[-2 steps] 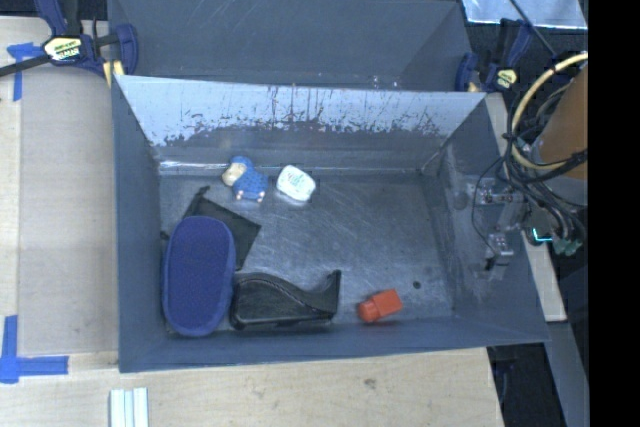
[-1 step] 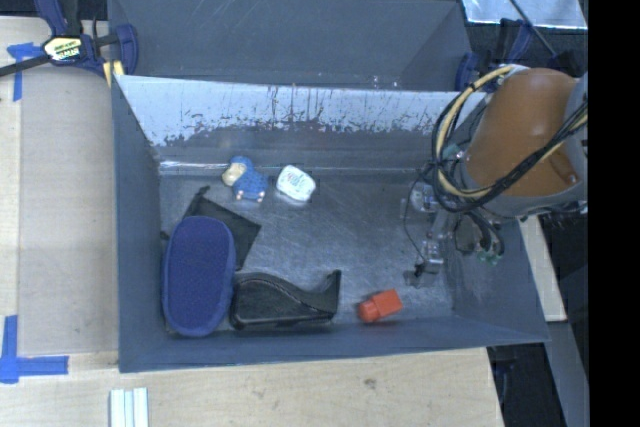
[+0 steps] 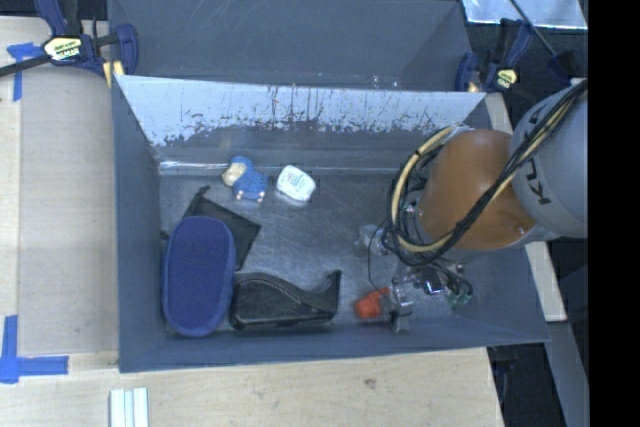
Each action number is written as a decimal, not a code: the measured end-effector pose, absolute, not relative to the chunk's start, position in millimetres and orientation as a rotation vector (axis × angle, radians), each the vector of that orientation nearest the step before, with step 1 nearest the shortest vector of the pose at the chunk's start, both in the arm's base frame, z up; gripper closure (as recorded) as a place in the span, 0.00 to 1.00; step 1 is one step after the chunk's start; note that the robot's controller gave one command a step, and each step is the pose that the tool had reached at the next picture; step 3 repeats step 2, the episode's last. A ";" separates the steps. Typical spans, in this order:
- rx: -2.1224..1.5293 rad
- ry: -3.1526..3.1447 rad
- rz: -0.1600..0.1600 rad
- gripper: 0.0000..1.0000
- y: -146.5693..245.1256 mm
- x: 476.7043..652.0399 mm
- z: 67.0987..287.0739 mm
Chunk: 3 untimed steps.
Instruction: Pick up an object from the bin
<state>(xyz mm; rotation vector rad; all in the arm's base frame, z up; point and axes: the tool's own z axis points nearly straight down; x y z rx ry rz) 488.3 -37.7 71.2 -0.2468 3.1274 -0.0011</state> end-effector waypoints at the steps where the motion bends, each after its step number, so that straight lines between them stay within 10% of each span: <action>1: -0.249 3.122 -0.001 1.00 -37.4 490.0 72.9; 2: -0.271 3.117 -0.003 1.00 -30.8 509.0 226.0; 3: -0.271 3.117 -0.003 1.00 -30.8 509.0 226.0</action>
Offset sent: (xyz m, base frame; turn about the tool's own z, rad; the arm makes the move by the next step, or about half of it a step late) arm 0.0000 0.0000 0.0000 0.0000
